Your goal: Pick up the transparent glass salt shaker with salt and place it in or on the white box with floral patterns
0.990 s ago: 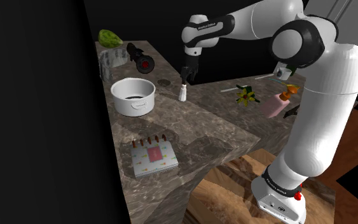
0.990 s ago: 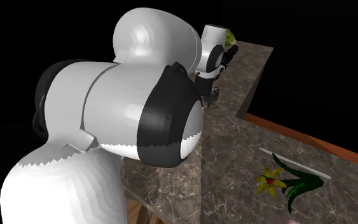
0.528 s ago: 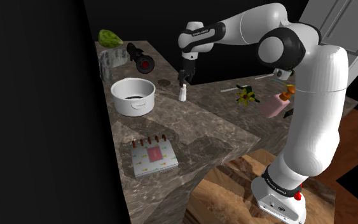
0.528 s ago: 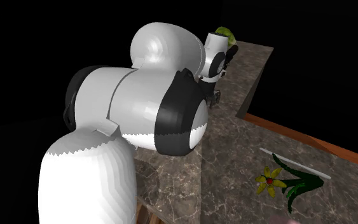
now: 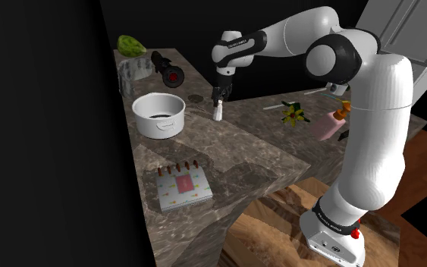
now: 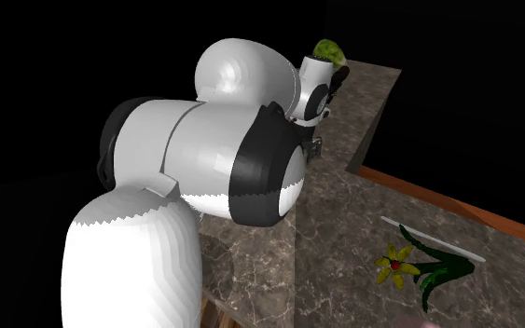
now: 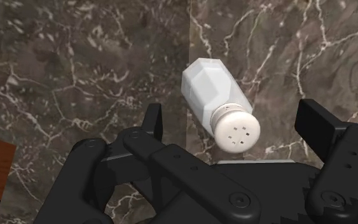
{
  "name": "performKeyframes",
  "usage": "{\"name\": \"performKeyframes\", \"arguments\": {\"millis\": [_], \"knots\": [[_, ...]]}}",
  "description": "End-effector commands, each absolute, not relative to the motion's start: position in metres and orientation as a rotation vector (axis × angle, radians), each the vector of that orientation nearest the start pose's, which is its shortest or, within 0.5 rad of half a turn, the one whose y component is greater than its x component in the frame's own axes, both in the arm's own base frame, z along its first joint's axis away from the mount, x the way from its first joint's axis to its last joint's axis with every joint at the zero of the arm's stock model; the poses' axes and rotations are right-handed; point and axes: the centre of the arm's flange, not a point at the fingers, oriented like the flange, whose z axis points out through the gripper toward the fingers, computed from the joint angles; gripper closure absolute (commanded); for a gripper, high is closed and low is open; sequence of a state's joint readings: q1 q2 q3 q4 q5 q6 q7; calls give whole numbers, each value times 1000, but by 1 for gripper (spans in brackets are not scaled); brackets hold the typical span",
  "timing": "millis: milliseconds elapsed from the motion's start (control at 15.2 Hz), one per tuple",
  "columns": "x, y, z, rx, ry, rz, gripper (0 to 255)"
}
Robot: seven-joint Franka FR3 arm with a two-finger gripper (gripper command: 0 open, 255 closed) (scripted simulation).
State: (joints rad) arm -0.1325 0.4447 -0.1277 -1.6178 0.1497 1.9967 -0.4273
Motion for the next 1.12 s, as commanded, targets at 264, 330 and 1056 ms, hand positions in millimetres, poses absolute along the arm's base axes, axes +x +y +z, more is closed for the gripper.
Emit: {"name": "performKeyframes", "arguments": {"millis": [264, 330, 1056], "knots": [[651, -154, 364, -3041, -170, 47, 255], [651, -154, 364, -3041, -170, 47, 255], [651, -154, 390, -3041, -170, 47, 255]]}}
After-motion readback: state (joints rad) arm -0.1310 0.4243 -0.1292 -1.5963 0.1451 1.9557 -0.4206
